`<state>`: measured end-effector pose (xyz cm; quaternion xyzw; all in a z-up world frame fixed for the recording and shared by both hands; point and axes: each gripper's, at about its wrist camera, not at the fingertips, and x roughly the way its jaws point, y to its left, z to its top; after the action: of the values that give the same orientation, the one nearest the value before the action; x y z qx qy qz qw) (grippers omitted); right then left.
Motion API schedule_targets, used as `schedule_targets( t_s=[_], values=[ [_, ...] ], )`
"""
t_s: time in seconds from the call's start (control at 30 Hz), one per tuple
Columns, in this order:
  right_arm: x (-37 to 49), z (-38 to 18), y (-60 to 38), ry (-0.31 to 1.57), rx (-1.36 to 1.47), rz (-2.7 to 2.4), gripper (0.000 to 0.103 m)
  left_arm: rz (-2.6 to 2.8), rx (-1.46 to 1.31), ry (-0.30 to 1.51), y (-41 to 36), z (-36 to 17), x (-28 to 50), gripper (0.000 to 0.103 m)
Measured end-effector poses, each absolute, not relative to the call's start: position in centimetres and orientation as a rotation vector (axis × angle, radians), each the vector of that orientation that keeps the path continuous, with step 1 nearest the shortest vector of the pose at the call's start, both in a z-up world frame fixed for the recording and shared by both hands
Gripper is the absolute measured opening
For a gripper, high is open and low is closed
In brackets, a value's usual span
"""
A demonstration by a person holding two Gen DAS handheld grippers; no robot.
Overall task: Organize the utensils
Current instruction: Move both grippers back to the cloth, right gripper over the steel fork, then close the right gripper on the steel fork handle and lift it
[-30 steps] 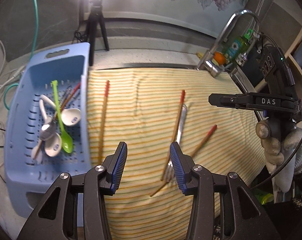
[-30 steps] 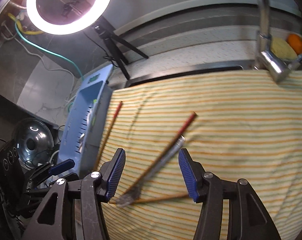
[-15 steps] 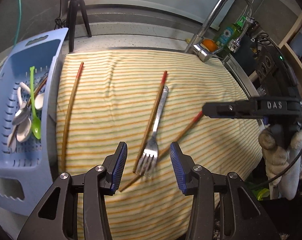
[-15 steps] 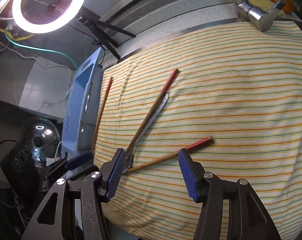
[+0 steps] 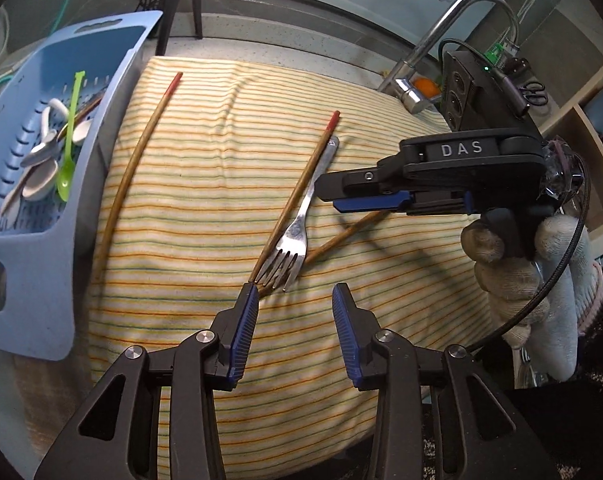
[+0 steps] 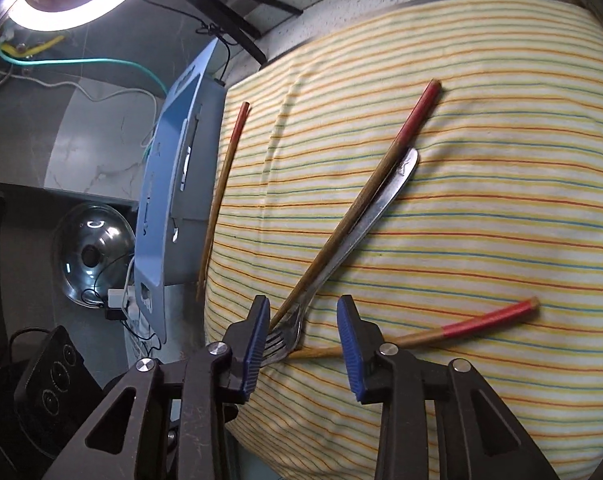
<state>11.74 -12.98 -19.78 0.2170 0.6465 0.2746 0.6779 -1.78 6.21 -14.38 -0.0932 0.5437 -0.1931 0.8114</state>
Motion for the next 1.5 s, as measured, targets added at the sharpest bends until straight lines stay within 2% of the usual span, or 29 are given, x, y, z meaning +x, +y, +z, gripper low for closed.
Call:
schedule_targets(
  t_s=[0.17,0.23,0.5,0.9,1.03,1.2,1.27,1.5],
  values=[
    [12.1,-20.6,-12.3,1.471,0.488,0.624,0.024,-0.38,-0.217,1.175,6.3,-15.2,-1.2,0.035],
    [12.3,-20.8,-12.0,1.472,0.481,0.625,0.023,-0.379,-0.224,1.18,6.2,-15.4,-1.0,0.03],
    [12.8,-21.5,-11.7,1.475,0.483,0.609,0.018,-0.362,-0.212,1.194,5.1,-16.1,-0.5,0.03],
    [13.1,-21.9,-11.8,1.509,0.533,0.587,0.017,-0.324,-0.19,1.186,3.9,-17.2,0.9,0.03],
    [13.2,-22.0,-11.9,1.516,0.549,0.581,0.018,-0.33,-0.16,1.179,3.1,-17.2,1.2,0.017],
    [13.1,-22.1,-12.0,1.511,0.568,0.581,0.017,-0.343,-0.158,1.178,2.5,-17.2,1.5,0.016],
    [13.1,-22.2,-12.1,1.511,0.565,0.572,0.01,-0.348,-0.169,1.181,2.6,-17.4,1.7,0.016],
    [12.8,-22.4,-12.7,1.506,0.628,0.552,0.008,-0.362,-0.175,1.186,3.4,-17.2,2.0,0.016]
  ],
)
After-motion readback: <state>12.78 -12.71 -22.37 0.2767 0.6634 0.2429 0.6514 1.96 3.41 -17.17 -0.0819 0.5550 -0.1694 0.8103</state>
